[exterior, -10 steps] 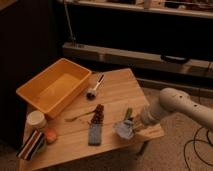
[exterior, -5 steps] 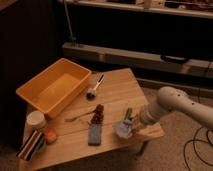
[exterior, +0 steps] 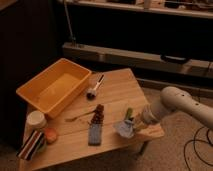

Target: Place towel in metal cup

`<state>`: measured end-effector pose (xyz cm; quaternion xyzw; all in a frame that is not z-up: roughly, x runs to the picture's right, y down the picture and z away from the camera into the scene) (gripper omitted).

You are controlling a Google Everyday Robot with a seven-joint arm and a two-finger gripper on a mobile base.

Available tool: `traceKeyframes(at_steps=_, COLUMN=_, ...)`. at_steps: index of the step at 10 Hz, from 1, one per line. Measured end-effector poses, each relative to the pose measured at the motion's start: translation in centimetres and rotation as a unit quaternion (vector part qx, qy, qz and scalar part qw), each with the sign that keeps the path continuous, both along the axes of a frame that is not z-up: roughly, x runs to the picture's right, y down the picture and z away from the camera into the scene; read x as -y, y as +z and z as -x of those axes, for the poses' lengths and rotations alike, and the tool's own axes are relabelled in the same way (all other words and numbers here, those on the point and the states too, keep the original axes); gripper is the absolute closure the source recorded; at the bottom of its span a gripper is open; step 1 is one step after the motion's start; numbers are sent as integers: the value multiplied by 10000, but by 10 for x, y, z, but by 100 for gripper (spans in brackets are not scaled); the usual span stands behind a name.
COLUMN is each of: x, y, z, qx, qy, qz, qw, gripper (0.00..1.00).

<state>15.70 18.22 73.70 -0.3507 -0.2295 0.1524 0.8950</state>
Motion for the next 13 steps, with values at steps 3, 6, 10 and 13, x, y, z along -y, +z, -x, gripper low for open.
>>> traceKeyframes(at_steps=3, x=0, y=-1, z=3, qx=-4, qy=-125, qz=46, qw=9999, gripper=20)
traceKeyframes(at_steps=6, x=-3, y=0, z=7, qx=-9, qy=-222, qz=141, qw=9997, gripper=20)
traceKeyframes(at_steps=10, x=-2, y=-3, z=7, qx=121, qy=-101, qz=245, qw=9996, gripper=20)
traceKeyframes(at_steps=13, x=14, y=-13, z=3, qx=204, qy=43, qz=249, qw=9995, gripper=20)
